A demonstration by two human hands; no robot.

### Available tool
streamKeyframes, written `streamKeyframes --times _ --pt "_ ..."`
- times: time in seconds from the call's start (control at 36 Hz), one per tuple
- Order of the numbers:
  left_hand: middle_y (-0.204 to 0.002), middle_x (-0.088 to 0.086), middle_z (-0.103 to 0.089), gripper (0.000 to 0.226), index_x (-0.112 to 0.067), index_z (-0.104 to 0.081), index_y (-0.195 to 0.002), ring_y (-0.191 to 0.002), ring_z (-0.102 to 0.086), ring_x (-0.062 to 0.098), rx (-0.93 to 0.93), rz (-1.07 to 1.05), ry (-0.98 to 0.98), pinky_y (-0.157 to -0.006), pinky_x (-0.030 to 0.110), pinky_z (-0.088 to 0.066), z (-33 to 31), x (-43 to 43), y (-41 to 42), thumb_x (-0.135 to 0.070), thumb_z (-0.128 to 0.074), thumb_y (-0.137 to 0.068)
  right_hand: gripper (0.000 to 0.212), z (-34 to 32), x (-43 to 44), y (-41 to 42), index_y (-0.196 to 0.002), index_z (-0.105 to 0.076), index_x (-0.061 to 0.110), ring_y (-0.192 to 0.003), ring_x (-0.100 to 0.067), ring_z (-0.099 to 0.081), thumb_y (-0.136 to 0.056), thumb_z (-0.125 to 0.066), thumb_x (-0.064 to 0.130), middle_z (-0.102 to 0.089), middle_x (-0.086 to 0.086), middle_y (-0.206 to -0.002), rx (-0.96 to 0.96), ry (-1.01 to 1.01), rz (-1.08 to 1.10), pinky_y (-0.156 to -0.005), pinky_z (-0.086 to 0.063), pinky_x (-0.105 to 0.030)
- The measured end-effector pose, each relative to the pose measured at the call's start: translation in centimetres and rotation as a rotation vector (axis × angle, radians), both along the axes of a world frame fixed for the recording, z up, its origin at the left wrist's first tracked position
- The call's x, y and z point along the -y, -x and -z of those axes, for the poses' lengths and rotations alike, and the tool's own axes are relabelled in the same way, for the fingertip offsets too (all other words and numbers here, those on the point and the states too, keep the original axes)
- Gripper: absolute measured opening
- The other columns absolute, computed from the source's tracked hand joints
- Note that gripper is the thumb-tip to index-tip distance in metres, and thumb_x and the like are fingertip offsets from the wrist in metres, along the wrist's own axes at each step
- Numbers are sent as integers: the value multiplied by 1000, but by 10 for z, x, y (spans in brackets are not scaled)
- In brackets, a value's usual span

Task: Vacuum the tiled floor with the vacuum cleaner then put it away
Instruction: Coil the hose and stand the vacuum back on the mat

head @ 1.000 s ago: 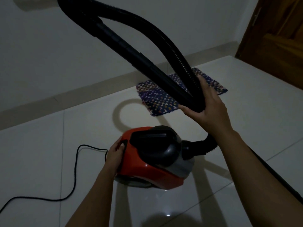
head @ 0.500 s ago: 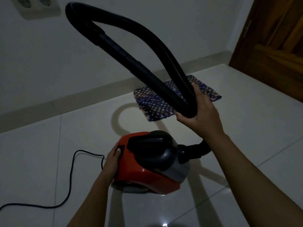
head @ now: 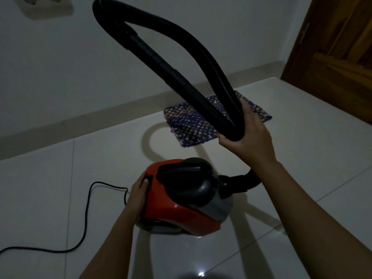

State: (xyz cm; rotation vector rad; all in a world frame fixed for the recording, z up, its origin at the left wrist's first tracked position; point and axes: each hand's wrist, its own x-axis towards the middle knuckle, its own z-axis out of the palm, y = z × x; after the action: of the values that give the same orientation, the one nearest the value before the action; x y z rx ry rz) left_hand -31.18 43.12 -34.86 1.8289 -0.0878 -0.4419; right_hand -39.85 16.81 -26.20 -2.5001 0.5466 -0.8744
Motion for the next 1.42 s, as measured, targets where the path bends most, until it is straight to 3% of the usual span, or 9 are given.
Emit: streamKeyframes --times 0.17,0.42,0.56,0.64,0.75,0.83,0.92,1.25,1.42 --pt "-145 14 -42 40 -11 -40 -140 -130 -42 30 -35 -84 -52 -94 30 -34 14 -4 -9 -15 -37 -100 102 1 1 1 -151 -19 22 -105 -30 -56 -70 -71 55 -52 -13 -121 7 28 4 -85 -51 -44" --pt "-133 18 -54 36 -8 -53 -129 -112 -53 29 -128 -94 -107 -93 36 -43 7 -9 -25 -12 -47 -94 103 1 0 4 -152 -19 22 -101 -33 -56 -68 -71 51 -52 -13 -115 -3 31 -1 -82 -51 -48" --pt "-137 15 -51 37 -3 -51 -131 -125 -48 28 69 -96 -125 -99 31 -36 -22 4 -27 -18 -46 -97 102 -1 0 8 -152 -20 20 -99 -33 -56 -68 -73 46 -52 -14 -113 -7 35 -3 -81 -51 -47" --pt "-137 9 -52 37 -9 -52 -131 -127 -47 22 284 25 -124 -99 26 -34 -45 17 -23 -23 -46 -97 102 -3 0 11 -152 -20 20 -99 -34 -56 -68 -73 45 -52 -15 -113 6 22 0 -81 -51 -47" --pt "-132 -8 -49 41 -24 -51 -131 -120 -45 8 408 358 -219 -96 24 -36 -63 34 -10 -34 -54 -91 103 -7 -2 15 -152 -18 21 -100 -34 -55 -68 -74 45 -51 -15 -115 1 4 0 -81 -51 -48" --pt "-138 -10 -49 51 -36 -44 -134 -125 -47 11 538 663 -455 -105 34 -40 -63 45 -5 -52 -54 -86 105 -10 -1 20 -152 -17 21 -97 -34 -55 -67 -75 43 -51 -15 -114 -1 -2 -18 -78 -51 -44" --pt "-137 -5 -52 56 -40 -35 -139 -123 -50 18 643 849 -685 -102 42 -43 -64 50 -7 -55 -50 -87 106 -12 -1 24 -152 -16 23 -97 -33 -55 -66 -76 42 -50 -14 -113 -6 -18 -29 -77 -51 -43" --pt "-134 9 -51 56 -32 -33 -142 -125 -45 26 617 1075 -923 -99 42 -42 -93 67 -23 -37 -54 -90 101 -30 -3 28 -151 -21 23 -94 -31 -58 -65 -70 44 -52 -11 -110 11 -41 -16 -73 -53 -42" --pt "-140 0 -50 52 -32 -39 -139 -127 -46 19 574 1012 -771 -100 39 -43 -110 63 -58 -35 -56 -90 103 -68 3 -7 -152 -17 23 -93 -29 -58 -68 -74 42 -52 -11 -112 65 22 33 -71 -52 -37"
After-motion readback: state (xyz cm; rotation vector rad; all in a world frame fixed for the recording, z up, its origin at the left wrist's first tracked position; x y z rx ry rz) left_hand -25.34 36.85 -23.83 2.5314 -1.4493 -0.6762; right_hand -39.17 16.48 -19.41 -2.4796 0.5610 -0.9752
